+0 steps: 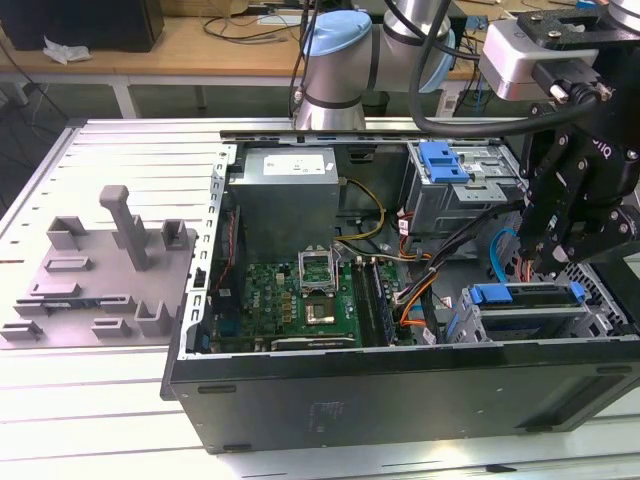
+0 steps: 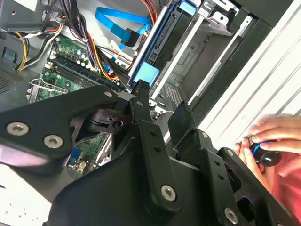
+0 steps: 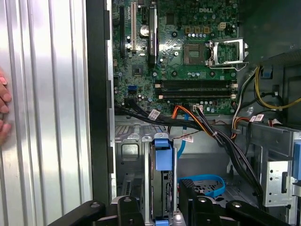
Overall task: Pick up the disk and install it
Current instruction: 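Insert the first disk wire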
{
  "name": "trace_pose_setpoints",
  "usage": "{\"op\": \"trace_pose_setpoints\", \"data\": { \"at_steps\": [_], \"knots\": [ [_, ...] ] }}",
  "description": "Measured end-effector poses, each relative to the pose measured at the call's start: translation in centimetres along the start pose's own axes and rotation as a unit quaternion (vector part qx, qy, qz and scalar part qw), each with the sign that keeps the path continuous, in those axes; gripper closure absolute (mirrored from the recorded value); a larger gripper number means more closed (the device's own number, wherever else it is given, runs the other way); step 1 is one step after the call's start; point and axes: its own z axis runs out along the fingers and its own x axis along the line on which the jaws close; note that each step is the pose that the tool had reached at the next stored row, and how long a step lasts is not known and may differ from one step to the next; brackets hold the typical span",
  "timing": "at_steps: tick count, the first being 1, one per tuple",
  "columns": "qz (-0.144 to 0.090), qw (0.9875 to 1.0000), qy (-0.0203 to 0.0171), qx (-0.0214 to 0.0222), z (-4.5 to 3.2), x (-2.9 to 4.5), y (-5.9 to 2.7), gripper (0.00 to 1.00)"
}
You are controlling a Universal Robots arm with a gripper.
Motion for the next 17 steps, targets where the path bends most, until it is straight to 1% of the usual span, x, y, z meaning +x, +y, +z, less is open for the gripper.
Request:
{"op": "trace_pose_setpoints", "data": {
  "at_steps": [7,8,10,13,17],
  "knots": [
    [0.0,1.0,0.0001,0.0,0.0,0.01,0.0,0.56],
    [0.0,1.0,0.0007,0.0,0.0,-0.04,0.0,0.56],
    [0.001,1.0,0.0007,0.0001,0.01,-0.24,0.0,0.56],
    [0.003,1.0,0.001,0.0002,0.04,-0.72,0.02,0.56],
    [0.006,1.0,0.0011,0.0003,0.15,-1.79,0.02,0.56]
  ]
}}
